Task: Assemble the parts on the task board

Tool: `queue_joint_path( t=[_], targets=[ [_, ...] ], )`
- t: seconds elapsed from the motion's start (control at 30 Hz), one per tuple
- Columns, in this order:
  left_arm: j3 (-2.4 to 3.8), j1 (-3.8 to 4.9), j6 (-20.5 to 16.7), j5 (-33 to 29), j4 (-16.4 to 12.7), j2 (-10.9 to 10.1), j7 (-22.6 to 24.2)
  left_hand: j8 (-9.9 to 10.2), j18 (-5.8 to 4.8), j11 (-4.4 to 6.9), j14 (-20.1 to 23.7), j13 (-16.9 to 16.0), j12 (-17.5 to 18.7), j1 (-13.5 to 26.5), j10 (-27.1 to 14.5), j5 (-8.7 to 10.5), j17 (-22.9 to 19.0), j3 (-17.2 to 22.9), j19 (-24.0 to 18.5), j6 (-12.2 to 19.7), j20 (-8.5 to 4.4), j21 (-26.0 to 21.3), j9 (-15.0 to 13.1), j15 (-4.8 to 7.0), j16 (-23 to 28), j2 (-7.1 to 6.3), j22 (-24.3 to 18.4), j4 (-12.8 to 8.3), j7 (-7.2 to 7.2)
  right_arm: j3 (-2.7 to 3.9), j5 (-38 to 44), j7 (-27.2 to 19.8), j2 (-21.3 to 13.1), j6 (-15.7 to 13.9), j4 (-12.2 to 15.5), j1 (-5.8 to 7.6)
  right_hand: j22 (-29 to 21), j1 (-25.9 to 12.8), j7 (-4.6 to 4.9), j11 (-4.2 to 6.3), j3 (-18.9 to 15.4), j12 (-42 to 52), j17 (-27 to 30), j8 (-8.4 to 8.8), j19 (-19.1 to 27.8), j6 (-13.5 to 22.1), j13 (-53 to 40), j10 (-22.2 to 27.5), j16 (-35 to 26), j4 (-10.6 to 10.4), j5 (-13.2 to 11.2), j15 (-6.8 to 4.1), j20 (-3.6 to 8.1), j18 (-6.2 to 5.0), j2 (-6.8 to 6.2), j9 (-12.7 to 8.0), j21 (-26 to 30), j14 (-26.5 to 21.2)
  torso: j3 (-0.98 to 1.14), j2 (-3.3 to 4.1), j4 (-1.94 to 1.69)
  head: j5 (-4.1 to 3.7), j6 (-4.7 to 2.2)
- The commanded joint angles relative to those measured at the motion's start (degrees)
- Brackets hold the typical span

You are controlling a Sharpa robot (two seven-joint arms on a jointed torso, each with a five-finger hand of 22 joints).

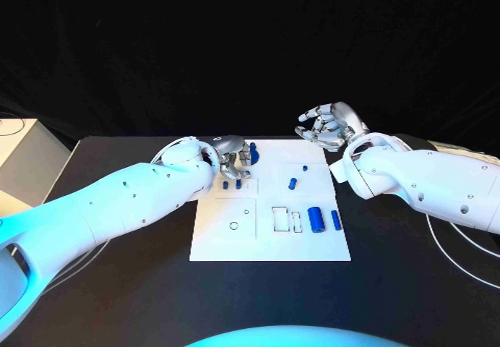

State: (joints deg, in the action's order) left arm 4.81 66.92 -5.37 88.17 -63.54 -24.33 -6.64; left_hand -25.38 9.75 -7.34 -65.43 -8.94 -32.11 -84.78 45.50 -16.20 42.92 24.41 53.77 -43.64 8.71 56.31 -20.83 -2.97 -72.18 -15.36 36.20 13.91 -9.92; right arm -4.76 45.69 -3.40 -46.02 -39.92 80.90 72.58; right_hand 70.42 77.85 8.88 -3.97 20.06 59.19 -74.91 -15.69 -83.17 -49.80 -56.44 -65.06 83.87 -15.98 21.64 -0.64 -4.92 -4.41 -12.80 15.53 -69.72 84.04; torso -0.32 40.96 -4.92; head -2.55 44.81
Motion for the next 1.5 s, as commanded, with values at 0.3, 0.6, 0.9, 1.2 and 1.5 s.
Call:
queue_joint_path(
  t=[0.3, 0.6, 0.9, 1.2, 1.5],
  targets=[
    [-0.33, -0.01, 2.12, 0.87, 1.85, 1.44, -1.14, 1.34, 0.83, 0.22, 0.28, 1.33, 1.24, -1.94, 2.81, -0.01, -1.56, 0.82, 0.19, -2.13, -0.08, 0.96, 1.15, -0.07, -1.15, 0.49, 0.58, 0.65, 0.1, 0.03, -0.02, -1.12, 0.16, -0.38, 0.16, -0.02, -0.26, 0.11, -0.16, 0.36, 0.51, -1.24, -2.6, -0.21, 0.36, 0.16, 1.42, 1.16, -0.4, 0.02, 0.27, -0.34, 0.22, -0.56, -0.69, 0.1, 0.55, 2.92, 0.0, 0.11, 0.14, -0.45, 0.36],
    [-0.38, -0.01, 1.21, 0.79, 3.06, 1.93, -1.43, 2.24, 0.84, 0.3, 0.41, 2.56, 2.65, -3.34, 4.52, 0.04, -2.57, 2.96, -0.02, -3.29, -0.22, 1.94, 1.93, 0.04, -1.98, 0.84, 1.22, 0.3, 0.04, 0.03, -0.02, -1.13, 0.26, -0.38, 0.27, -0.02, -0.24, 0.1, -0.16, 0.36, 0.58, -1.57, -2.64, -0.22, 0.32, 0.19, 1.8, 1.31, -0.4, 0.02, 0.27, -0.35, 0.23, -0.54, -0.72, 0.11, 0.54, 2.93, -0.02, -0.01, -0.03, -0.66, 0.48],
    [-0.51, -0.01, 1.5, 0.36, 3.44, 2.39, -1.25, 2.68, 0.84, 0.47, -0.19, 3.15, 3.27, -3.69, 5.76, 0.15, -2.21, 4.03, -0.17, -3.86, -0.27, 2.73, 2.27, 0.18, -2.89, 1.0, 1.75, -0.09, 0.21, 0.03, -0.01, -1.06, 0.34, -0.33, 0.28, -0.02, -0.25, 0.07, -0.16, 0.37, 0.63, -1.86, -2.64, -0.24, 0.3, 0.21, 2.14, 1.45, -0.41, 0.02, 0.27, -0.35, 0.24, -0.54, -0.74, 0.12, 0.57, 2.94, -0.05, 0.01, 0.09, -0.71, 0.64],
    [-0.63, -0.01, 1.68, 0.02, 3.79, 2.62, -1.14, 3.36, 0.83, 0.46, -0.3, 3.47, 3.73, -3.49, 6.04, 0.22, -2.3, 4.28, -0.31, -3.35, -0.28, 3.06, 2.6, 0.19, -3.23, 0.73, 1.98, -0.17, 0.22, 0.03, -0.01, -1.01, 0.36, -0.29, 0.33, -0.02, -0.14, 0.01, -0.16, 0.37, 0.67, -1.96, -2.78, -0.26, 0.23, 0.23, 2.28, 1.44, -0.35, -0.01, 0.27, -0.36, 0.25, -0.51, -0.74, 0.13, 0.46, 2.98, -0.08, 0.02, -0.04, -0.97, 0.82],
    [-0.77, -0.02, 2.59, -0.17, 4.43, 3.17, -0.99, 3.53, 0.83, 0.47, -0.43, 3.6, 3.92, -3.56, 6.12, 0.23, -2.15, 4.46, -0.38, -3.32, -0.28, 3.19, 2.69, 0.2, -3.43, 0.75, 2.07, -0.29, 0.24, 0.03, -0.01, -1.0, 0.41, -0.24, 0.49, -0.02, -0.14, 0.01, -0.16, 0.37, 0.67, -1.96, -2.78, -0.26, 0.23, 0.23, 2.28, 1.44, -0.35, -0.01, 0.27, -0.36, 0.25, -0.51, -0.74, 0.13, 0.46, 2.98, -0.08, 0.08, 0.03, -1.02, 1.08]
  ],
)
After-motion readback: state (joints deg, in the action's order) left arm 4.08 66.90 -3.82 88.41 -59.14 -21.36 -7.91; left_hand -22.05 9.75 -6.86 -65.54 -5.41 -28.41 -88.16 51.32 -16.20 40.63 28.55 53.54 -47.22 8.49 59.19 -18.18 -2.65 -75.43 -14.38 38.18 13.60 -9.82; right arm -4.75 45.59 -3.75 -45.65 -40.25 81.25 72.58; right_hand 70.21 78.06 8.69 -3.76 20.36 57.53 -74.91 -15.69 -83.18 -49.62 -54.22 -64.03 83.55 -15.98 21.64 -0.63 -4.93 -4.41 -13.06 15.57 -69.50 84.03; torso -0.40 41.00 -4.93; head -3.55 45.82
